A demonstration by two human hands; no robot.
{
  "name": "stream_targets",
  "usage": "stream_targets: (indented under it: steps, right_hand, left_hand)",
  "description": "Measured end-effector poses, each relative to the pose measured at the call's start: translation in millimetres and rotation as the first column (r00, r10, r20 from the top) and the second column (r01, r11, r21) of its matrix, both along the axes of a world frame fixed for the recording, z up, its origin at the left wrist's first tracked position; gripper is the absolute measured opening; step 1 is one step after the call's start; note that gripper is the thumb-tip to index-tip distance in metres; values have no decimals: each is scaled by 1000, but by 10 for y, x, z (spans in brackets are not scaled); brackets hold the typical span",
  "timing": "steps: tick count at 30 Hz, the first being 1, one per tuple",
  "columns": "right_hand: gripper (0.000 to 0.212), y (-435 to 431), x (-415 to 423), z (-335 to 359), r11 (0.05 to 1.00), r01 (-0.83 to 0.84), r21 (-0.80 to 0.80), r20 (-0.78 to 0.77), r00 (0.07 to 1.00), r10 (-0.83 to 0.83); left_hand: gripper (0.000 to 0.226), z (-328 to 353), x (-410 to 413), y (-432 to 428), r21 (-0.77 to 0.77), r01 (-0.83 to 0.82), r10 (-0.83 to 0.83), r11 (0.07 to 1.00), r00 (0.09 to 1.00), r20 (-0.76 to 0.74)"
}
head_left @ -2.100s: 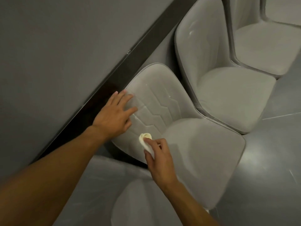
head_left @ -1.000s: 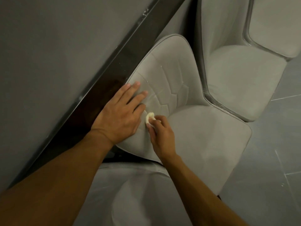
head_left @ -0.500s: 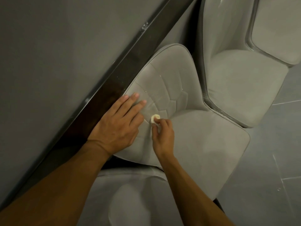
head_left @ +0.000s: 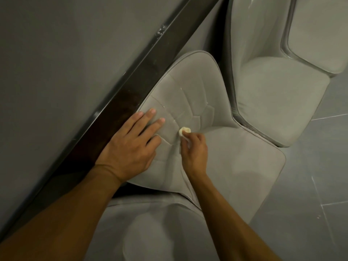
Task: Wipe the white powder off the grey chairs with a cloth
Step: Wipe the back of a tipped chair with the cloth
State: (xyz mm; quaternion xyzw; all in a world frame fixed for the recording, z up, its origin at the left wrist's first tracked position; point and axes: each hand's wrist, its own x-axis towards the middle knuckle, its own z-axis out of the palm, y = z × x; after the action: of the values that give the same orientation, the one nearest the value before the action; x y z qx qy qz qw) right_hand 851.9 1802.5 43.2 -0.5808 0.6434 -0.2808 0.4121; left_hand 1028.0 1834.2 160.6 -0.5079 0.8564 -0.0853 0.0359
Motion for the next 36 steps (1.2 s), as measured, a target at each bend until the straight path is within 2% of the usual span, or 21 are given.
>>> stream_targets:
  steps: [3, 5, 6, 9, 15, 16, 18, 20, 22, 23, 25, 27, 29, 32, 36]
  right_hand:
    - [24, -96, 94, 373, 966, 55, -253, 120, 992, -25]
    - [25, -152, 241, 611, 901, 41, -432, 169, 985, 36]
    - [26, -175, 308, 650, 881, 19, -472, 168, 983, 69]
    - [24, -209, 361, 462, 900, -39, -435, 152, 982, 116]
    - [19, -202, 80, 117, 992, -2, -128, 3, 1000, 3]
    - [22, -201, 71, 162, 991, 21, -130, 4, 1000, -21]
    - [25, -208, 126, 332, 966, 44, -254, 65, 997, -29]
    - [27, -192, 219, 483, 912, -1, -411, 117, 992, 54]
    - [27, -170, 278, 464, 883, -60, -465, 106, 987, 123]
    - [25, -173, 280, 377, 904, -63, -423, 93, 989, 113]
    - [22, -175, 209, 190, 975, -9, -224, 66, 998, 24]
    - [23, -180, 110, 120, 994, 52, -95, 50, 998, -47]
    - [25, -208, 142, 277, 978, 57, -203, 77, 996, -42]
    - [25, -251, 352, 586, 898, 6, -440, 160, 984, 72]
    - [29, -341, 427, 452, 879, -40, -476, 140, 983, 120]
  left_hand:
    - [23, -8, 3, -2, -12, 4, -4, 1000, 1000, 1]
    - [23, -10, 6, -5, -5, -1, 1, 1000, 1000, 10]
    - [24, -10, 5, -5, -3, -4, 5, 1000, 1000, 15]
    - [27, -6, -7, -7, -20, -8, 8, 1000, 1000, 9]
    - [30, -4, -10, -1, -11, -3, 3, 1000, 1000, 4]
    - [30, -7, -11, 5, -7, -3, 3, 1000, 1000, 5]
    - [30, -12, -13, 4, -9, -3, 3, 1000, 1000, 9]
    - [34, -12, -11, 0, -12, -5, 5, 1000, 1000, 11]
    - [35, -12, -11, -1, -11, -6, 6, 1000, 1000, 11]
    - [33, -10, -10, -2, -13, -4, 4, 1000, 1000, 9]
    - [28, -11, -5, 5, -19, 1, -1, 1000, 1000, 4]
    - [27, -17, 5, 16, -19, 1, -1, 1000, 1000, 3]
    - [25, -17, 11, 16, -27, 1, 0, 1000, 1000, 5]
    - [30, 0, 1, 8, -6, -14, 14, 1000, 1000, 0]
    - [31, 6, -7, 10, -11, -21, 21, 1000, 1000, 7]
